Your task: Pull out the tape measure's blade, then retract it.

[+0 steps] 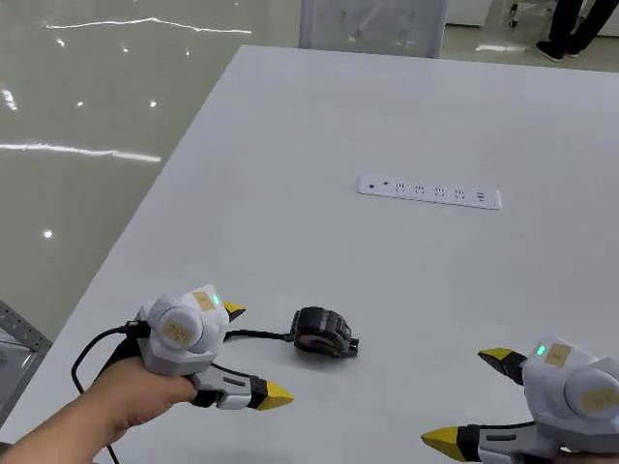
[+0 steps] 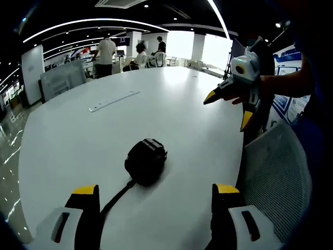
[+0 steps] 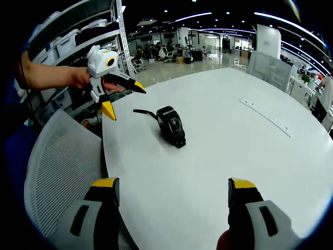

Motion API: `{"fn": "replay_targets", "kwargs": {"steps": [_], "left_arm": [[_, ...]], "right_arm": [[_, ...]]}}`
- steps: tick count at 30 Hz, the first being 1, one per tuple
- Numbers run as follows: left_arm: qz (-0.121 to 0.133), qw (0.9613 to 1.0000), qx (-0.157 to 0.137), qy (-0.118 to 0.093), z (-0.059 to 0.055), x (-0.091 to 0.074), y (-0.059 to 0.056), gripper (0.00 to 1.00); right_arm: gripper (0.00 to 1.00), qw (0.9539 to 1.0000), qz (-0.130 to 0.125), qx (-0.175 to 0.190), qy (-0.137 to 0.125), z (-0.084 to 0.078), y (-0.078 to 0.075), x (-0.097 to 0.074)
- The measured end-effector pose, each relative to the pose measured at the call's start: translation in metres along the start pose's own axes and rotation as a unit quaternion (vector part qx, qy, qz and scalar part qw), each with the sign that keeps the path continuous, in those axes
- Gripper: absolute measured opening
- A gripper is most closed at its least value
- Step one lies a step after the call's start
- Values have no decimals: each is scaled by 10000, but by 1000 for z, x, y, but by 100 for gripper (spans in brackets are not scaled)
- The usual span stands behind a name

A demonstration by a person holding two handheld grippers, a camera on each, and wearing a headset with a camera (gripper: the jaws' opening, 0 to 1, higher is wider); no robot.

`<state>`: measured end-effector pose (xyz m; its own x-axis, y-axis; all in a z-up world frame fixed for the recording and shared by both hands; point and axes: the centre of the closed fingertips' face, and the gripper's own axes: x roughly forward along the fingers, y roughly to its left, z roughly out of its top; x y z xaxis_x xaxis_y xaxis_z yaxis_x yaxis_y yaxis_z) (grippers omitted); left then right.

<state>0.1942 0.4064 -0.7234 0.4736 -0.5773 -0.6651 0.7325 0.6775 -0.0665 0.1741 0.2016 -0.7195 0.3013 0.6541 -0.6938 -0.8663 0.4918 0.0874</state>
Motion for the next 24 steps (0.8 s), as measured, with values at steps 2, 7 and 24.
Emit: {"fn": "replay_targets", "kwargs": {"steps": [2,7,24], "left_arm": [[-24,10000,15,-10,2,3,1,84],[-89,9999,117,17,7,12,3,83],[-350,9964,725,247,13,45,7,78]], "right_arm": [[81,10000,44,-53,-10,2,1,4],[78,9996,121,-233,-56,7,-2,15],[65,9943,533,-923,11,13,-9,58]]}}
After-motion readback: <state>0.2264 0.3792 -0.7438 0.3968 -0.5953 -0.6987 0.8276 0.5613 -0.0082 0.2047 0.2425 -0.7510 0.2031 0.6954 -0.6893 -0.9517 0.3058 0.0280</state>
